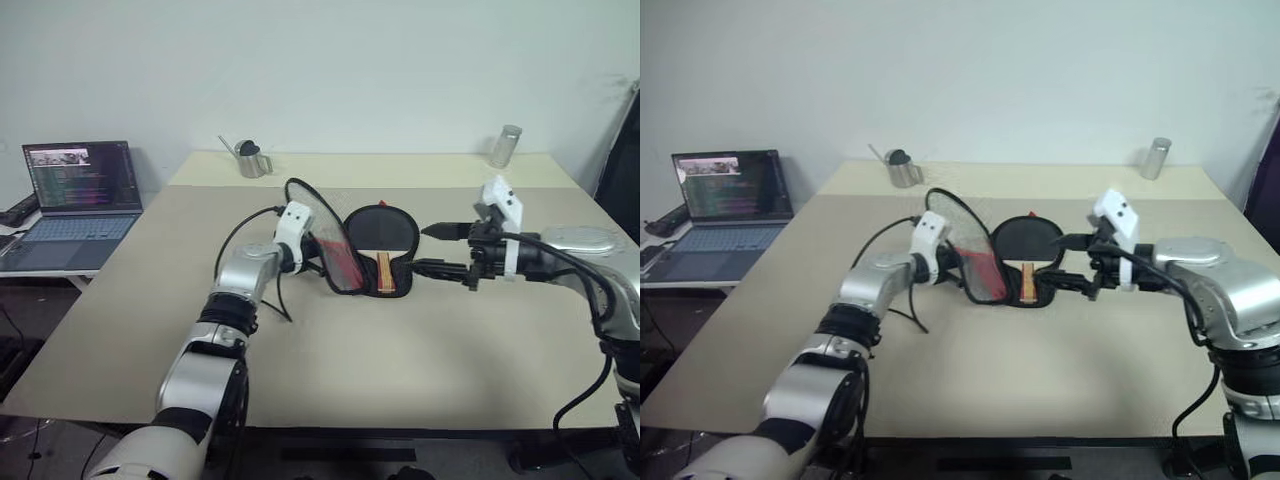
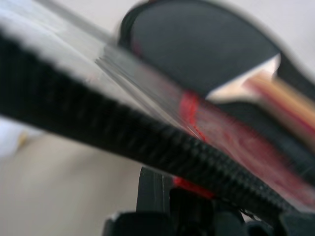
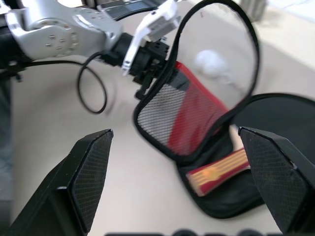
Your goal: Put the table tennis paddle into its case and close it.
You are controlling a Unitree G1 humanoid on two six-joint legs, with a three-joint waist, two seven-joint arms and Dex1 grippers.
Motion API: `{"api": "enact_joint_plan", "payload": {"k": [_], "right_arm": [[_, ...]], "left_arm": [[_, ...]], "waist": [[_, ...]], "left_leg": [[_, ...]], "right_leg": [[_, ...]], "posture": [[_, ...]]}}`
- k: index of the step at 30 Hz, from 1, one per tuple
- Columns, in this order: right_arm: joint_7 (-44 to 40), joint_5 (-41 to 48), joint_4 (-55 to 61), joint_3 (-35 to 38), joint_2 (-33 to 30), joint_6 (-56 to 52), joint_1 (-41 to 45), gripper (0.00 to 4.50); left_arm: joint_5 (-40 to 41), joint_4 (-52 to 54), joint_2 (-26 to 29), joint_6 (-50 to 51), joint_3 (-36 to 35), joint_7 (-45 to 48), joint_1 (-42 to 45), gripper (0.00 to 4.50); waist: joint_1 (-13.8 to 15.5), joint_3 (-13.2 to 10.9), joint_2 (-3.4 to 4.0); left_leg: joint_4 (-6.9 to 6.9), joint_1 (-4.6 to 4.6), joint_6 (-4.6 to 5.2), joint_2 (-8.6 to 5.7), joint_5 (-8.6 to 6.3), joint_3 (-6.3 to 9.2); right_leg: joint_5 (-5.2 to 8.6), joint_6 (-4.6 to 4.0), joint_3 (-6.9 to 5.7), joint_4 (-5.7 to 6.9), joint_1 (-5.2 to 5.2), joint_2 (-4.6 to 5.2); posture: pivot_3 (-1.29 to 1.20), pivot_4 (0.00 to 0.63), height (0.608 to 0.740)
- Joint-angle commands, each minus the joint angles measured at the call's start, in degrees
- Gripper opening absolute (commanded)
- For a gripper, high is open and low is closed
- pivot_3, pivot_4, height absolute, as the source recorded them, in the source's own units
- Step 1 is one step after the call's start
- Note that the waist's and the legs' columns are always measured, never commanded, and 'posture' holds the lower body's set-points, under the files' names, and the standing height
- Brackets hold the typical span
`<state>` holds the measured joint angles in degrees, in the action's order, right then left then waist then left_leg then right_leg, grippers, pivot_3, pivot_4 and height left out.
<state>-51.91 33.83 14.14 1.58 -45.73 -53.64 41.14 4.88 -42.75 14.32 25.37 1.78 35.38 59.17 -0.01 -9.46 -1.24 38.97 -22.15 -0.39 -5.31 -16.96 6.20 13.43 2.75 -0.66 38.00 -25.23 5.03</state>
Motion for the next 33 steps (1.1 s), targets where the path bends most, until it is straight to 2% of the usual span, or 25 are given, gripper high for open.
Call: {"api": "enact_joint_plan", "payload": {"k": [1,5,9,13,17,19,24,30,33], "right_arm": [[0.91,-0.37,0.46,3.01,-1.28,1.68,-0.48,4.5],[2.76,-0.2,1.46,4.23,-1.25,1.57,-1.7,4.5],[5.51,0.14,2.49,5.53,-0.51,0.75,-2.45,4.5],[10.31,2.62,2.88,9.08,1.92,-3.12,-3.06,4.5],[21.2,6.46,-0.8,15.53,11.06,-10.02,-1.72,4.5],[27.65,5.95,-4.24,17.8,16.06,-12.87,-1.31,4.5],[42.7,4.84,-15.04,25.55,27.78,-19.84,0.56,4.5],[48.73,7.21,-20.45,31.42,34.61,-21.99,1.9,4.5],[49.58,7.62,-21.55,32.38,35.89,-22.5,2.22,4.5]], "left_arm": [[-0.49,-0.53,-3.73,-8.01,0.01,-3.03,4.77,0.03],[0.31,-4.12,-9.12,-13.19,-1.35,-7.21,7.49,0.03],[-1.18,-5.56,-12.33,-14.78,0.92,-6.53,7.27,0.03],[-2.06,-6.55,-10.38,-14.03,1.01,-6.7,7.42,0.03],[0.8,-2.04,-4.57,-12.88,-1.0,-0.19,6.22,0.03],[3.65,2.31,-0.8,-8.8,-1.65,6.38,4.59,0.56],[10.29,17.88,10.37,2.76,-1.21,22.1,-4.4,2.34],[14.76,28.66,19.57,10.38,-3.0,27.69,-13.46,4.48],[15.56,31.74,21.85,11.77,-3.37,27.74,-16.32,4.49]], "waist": [[0.11,-0.02,-0.03],[0.52,-0.04,-0.07],[0.29,-0.05,-0.08],[-0.09,-0.05,-0.09],[-0.41,-0.05,-0.08],[-0.44,-0.04,-0.06],[-1.02,0.0,0.0],[-1.43,0.0,0.03],[-1.65,0.02,0.06]], "left_leg": [[0.0,0.0,0.0,0.0,0.0,0.0],[-0.01,-0.02,0.0,-0.01,0.0,-0.05],[-0.03,-0.01,0.0,0.01,0.0,-0.16],[-0.03,0.04,0.0,0.04,0.0,-0.17],[-0.03,0.11,0.0,0.07,0.0,-0.22],[-0.03,0.12,-0.01,0.08,0.01,-0.19],[-0.06,0.1,-0.01,0.06,0.01,-0.15],[-0.04,0.07,-0.01,0.04,0.02,-0.09],[-0.04,0.1,0.0,0.05,0.02,-0.08]], "right_leg": [[0.0,0.0,0.0,-0.01,0.0,0.0],[0.0,0.01,0.02,-0.09,0.01,0.02],[-0.01,0.02,0.04,-0.05,-0.04,0.02],[-0.01,0.02,0.05,0.0,-0.02,-0.01],[-0.02,0.01,0.1,0.1,-0.03,-0.03],[-0.03,-0.01,0.14,0.11,-0.03,-0.03],[-0.03,-0.02,0.2,0.08,-0.05,-0.03],[-0.03,-0.02,0.18,0.06,-0.05,-0.02],[-0.03,-0.02,0.17,0.09,-0.03,-0.03]], "posture": [[0.0,0.15,0.74],[0.0,0.15,0.74],[0.0,0.15,0.74],[0.0,0.15,0.74],[0.0,0.15,0.74],[0.0,0.15,0.74],[0.0,0.15,0.74],[0.0,0.15,0.74],[0.0,0.15,0.74]]}}
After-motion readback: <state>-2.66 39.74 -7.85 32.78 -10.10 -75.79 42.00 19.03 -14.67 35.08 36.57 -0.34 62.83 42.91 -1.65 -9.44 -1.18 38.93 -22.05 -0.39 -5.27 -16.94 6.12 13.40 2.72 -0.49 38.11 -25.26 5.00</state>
